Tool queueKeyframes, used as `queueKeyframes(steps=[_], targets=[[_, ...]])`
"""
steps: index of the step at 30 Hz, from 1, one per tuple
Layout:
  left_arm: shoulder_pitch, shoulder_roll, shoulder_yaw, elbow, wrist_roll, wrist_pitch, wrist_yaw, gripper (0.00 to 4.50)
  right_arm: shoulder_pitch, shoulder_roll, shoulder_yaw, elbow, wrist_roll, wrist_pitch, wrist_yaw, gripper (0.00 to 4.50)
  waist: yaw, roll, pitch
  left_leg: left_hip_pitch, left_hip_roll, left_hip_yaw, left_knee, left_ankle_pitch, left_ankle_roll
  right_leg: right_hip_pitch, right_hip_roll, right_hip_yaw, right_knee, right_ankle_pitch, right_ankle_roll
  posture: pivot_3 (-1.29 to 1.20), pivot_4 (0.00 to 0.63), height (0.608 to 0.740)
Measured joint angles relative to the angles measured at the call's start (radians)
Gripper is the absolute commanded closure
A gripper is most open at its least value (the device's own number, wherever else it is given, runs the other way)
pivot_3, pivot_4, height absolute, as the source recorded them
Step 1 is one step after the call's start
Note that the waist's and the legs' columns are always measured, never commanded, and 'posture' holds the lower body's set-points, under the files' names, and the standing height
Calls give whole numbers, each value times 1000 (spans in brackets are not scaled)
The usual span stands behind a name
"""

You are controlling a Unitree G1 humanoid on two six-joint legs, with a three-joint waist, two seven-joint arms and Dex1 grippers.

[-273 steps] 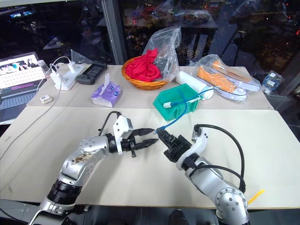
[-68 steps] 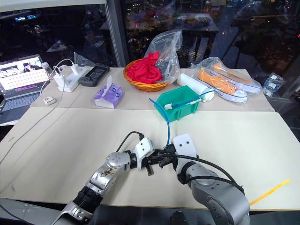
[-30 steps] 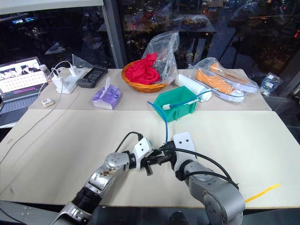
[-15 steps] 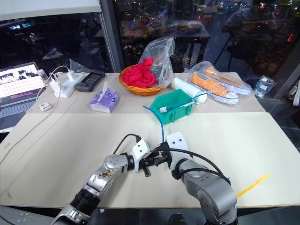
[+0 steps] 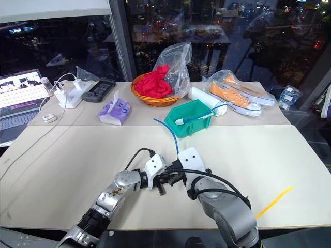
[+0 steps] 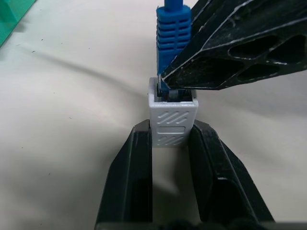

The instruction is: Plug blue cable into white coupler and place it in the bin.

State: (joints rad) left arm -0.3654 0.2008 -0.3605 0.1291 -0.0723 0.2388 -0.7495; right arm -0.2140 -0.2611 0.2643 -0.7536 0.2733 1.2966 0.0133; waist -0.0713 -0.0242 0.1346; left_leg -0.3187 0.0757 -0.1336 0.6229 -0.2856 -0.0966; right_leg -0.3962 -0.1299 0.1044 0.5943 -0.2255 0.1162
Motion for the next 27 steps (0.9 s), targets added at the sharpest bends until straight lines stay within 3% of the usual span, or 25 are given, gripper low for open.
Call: queueKeyframes(steps=[27], targets=[[-2, -4, 3, 5, 0, 0, 20, 3903, 0, 1, -13, 37, -37, -50, 71, 4500, 0, -2, 1, 0, 0, 0, 0, 0, 0, -1, 0, 0, 0, -3, -5, 0, 150, 728]])
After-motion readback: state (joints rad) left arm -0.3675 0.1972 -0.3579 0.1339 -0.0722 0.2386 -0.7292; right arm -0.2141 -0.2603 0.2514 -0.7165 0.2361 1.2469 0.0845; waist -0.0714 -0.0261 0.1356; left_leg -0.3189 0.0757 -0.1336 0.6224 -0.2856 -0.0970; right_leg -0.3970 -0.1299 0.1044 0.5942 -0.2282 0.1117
